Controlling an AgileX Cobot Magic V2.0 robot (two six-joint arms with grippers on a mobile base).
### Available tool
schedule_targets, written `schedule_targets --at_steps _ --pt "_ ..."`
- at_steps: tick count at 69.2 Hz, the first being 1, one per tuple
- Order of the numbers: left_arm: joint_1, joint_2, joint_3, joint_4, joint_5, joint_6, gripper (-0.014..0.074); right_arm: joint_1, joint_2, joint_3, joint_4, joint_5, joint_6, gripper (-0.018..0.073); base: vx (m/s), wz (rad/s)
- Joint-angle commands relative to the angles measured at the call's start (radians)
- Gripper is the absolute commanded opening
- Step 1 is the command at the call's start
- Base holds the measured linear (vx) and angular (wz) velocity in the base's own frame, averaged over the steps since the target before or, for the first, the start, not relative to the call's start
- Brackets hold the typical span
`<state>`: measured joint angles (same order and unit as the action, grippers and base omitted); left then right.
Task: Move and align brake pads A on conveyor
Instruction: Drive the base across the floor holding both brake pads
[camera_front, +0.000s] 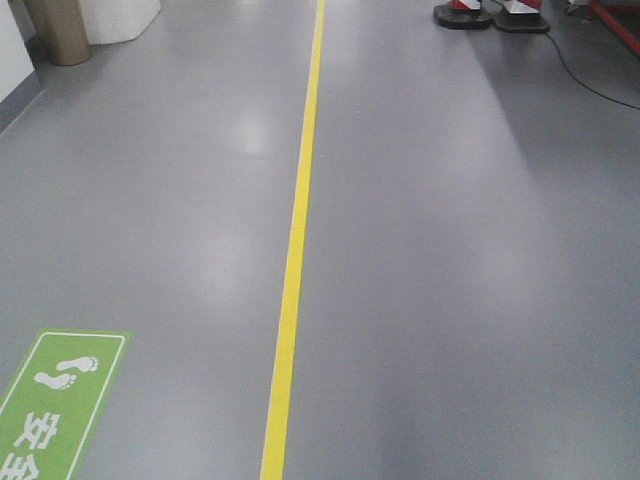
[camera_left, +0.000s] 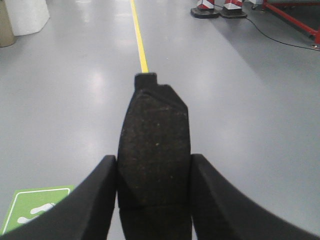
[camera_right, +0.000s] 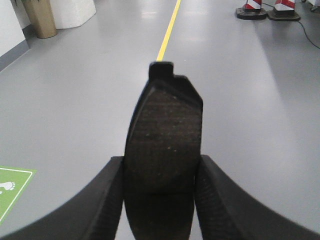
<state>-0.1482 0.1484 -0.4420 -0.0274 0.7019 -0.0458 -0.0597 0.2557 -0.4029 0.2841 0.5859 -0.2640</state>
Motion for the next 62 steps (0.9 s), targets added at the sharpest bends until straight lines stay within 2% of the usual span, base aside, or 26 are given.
schedule_targets --at_steps 1,31,62 --pt "-0.006 0.010 -0.027 -0.009 -0.092 0.001 -0.0006 -0.005 0.006 -0.028 0.008 -0.098 -0.009 -0.0005 0.14 0.19" --pt "-0.006 0.010 -0.027 -0.009 -0.092 0.001 -0.0006 -0.005 0.006 -0.028 0.008 -0.098 -0.009 -0.0005 0.29 0.06" --pt "-0.006 0.010 -0.027 -0.009 -0.092 0.001 -0.0006 -0.005 0.006 -0.028 0.009 -0.098 -0.009 -0.0005 0.59 -0.14"
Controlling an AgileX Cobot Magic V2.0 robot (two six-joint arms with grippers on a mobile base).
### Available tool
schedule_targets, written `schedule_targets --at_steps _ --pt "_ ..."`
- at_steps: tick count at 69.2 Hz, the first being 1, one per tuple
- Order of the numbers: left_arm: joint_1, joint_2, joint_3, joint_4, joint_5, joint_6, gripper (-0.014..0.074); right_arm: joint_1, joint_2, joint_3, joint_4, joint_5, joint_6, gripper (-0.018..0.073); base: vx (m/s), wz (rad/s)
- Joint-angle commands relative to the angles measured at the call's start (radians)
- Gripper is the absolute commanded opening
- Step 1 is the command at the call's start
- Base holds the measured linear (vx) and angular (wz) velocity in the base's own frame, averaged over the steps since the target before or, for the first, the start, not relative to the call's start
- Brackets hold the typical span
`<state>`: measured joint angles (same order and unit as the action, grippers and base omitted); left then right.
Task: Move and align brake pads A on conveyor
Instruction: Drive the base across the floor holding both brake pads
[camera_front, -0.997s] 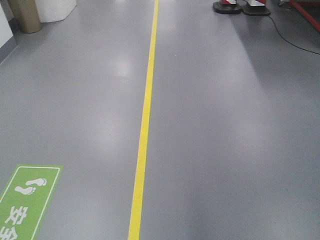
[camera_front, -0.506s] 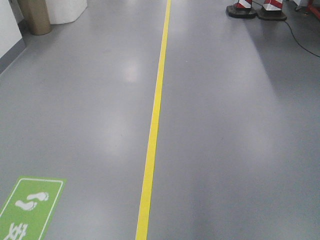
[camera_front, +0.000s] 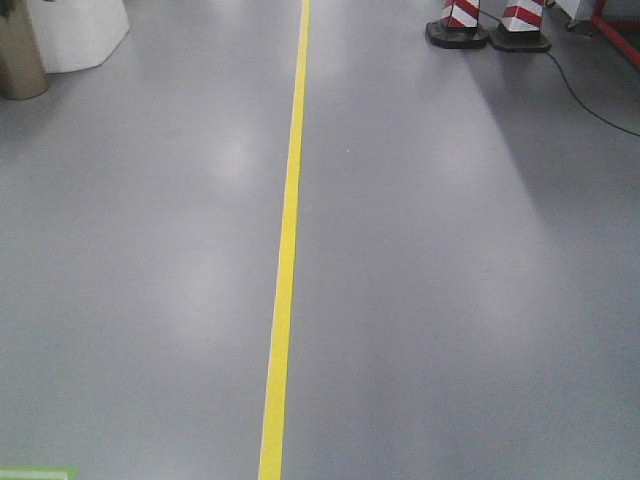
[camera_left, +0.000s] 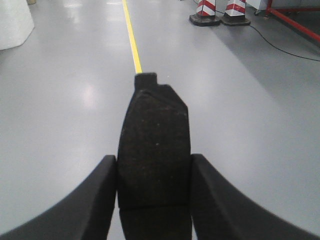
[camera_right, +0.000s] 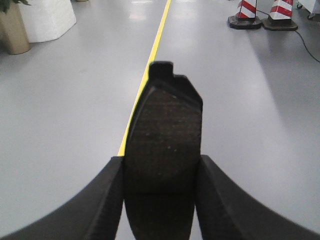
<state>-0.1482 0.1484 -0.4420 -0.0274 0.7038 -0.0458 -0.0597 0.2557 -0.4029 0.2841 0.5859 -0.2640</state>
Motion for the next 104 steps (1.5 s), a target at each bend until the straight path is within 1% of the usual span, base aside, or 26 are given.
schedule_targets --at_steps 1,104 --pt "-0.006 0.010 -0.027 -0.009 -0.094 0.001 -0.0006 -0.005 0.006 -0.028 0.009 -0.098 -0.009 -0.0005 0.68 -0.13" --pt "-0.006 0.010 -0.027 -0.009 -0.094 0.001 -0.0006 -0.005 0.006 -0.028 0.009 -0.098 -0.009 -0.0005 0.80 -0.05"
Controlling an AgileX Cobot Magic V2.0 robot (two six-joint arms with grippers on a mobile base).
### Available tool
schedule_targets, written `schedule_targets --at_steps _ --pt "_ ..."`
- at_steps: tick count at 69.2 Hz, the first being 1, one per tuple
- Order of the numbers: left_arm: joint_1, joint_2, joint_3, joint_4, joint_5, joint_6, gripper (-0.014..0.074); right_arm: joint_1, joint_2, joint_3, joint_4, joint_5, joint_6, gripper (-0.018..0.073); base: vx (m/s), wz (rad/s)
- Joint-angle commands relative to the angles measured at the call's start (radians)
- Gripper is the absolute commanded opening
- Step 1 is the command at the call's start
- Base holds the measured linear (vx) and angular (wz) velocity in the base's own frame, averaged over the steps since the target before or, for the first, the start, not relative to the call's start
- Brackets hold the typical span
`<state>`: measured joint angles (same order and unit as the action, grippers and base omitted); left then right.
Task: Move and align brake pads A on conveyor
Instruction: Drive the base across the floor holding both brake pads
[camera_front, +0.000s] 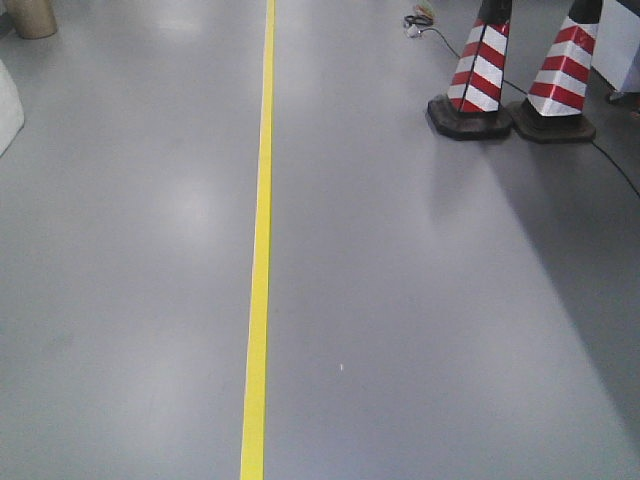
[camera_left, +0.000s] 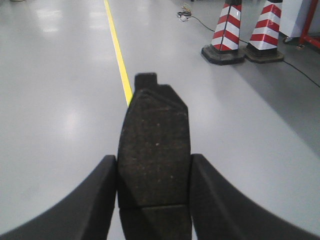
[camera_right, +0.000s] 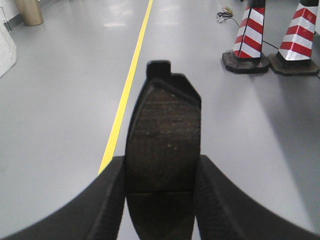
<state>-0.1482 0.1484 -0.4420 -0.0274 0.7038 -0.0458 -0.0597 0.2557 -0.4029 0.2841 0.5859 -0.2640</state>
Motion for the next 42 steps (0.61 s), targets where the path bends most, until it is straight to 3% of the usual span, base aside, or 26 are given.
schedule_targets --at_steps 1,42 --pt "-0.006 0.010 -0.027 -0.009 -0.094 0.001 -0.0006 -0.005 0.006 -0.028 0.009 -0.098 -0.009 -0.0005 0.87 -0.01" --pt "-0.006 0.013 -0.027 -0.009 -0.094 0.001 -0.0006 -0.005 0.007 -0.028 0.009 -0.098 -0.009 -0.0005 0.88 0.02"
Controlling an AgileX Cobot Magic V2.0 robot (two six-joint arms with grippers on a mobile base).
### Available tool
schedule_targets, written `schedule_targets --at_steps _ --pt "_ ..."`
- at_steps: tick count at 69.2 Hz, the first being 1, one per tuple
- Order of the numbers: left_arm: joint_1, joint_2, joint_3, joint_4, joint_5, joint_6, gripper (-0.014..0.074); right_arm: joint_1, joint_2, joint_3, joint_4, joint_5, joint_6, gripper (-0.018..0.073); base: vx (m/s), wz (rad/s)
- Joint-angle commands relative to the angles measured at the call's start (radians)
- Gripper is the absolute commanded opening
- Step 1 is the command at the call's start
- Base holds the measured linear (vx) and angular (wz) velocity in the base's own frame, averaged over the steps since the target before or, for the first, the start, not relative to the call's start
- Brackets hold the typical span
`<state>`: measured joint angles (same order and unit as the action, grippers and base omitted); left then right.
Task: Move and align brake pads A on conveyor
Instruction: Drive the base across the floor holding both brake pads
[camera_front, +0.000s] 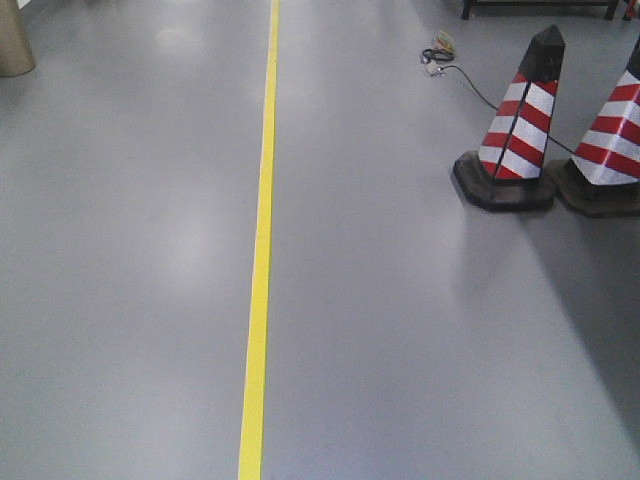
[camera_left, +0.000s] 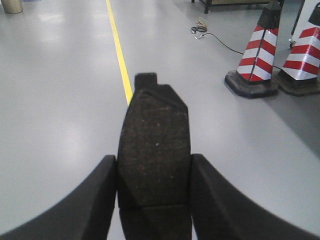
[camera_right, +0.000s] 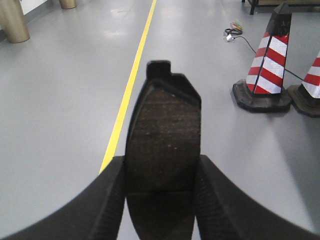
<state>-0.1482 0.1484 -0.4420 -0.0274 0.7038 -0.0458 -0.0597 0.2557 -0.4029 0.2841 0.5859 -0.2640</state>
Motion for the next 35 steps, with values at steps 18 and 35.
schedule_targets --at_steps 18,35 --pt "-0.006 0.013 -0.027 -0.009 -0.094 0.001 -0.0006 -0.005 0.007 -0.028 0.009 -0.098 -0.009 -0.0005 0.85 -0.08" --pt "-0.006 0.013 -0.027 -0.009 -0.094 0.001 -0.0006 -0.005 0.007 -0.028 0.012 -0.098 -0.009 -0.0005 0.80 -0.09"
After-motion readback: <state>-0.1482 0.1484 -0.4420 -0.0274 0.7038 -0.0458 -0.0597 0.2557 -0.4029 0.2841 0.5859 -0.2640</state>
